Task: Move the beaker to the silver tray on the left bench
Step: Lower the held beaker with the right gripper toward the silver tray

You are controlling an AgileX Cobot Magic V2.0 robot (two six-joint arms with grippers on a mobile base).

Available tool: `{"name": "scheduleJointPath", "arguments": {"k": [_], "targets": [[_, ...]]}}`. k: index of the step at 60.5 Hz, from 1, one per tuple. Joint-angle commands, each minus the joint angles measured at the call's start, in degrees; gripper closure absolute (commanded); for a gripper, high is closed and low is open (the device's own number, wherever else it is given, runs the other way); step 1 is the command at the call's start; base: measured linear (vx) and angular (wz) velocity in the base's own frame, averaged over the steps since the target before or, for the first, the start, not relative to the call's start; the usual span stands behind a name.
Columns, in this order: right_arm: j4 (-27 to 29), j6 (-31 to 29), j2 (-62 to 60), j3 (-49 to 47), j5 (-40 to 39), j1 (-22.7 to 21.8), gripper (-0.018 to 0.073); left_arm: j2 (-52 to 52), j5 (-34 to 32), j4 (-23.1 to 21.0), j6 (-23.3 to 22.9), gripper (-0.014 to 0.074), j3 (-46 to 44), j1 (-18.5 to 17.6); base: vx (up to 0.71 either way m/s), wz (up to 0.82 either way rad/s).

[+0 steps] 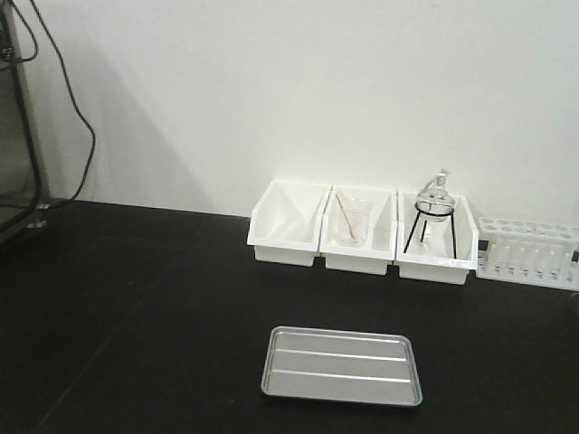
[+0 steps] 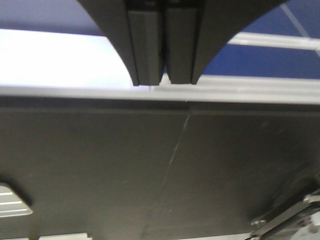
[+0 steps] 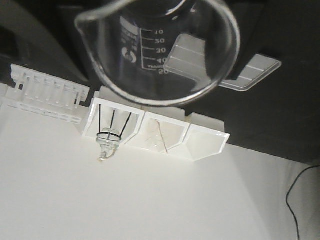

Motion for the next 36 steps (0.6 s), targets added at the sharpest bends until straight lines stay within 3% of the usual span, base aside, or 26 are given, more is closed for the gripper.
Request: {"name": "scheduleJointPath", "arguments": {"k": [1,36], "targets": [[-1.05,-0.13,0.61,-1.66,-4.18,-0.38,0.0571,-0.42,-4.29,-0.16,-0.1,0.0595,1.14,-0.53,0.33,-0.31],[-1.05,-0.13,0.61,-1.66,-4.18,-0.38,0.0571,-0.42,-4.29,-0.16,-0.1,0.0595,1.14,-0.53,0.2,-0.25]]}}
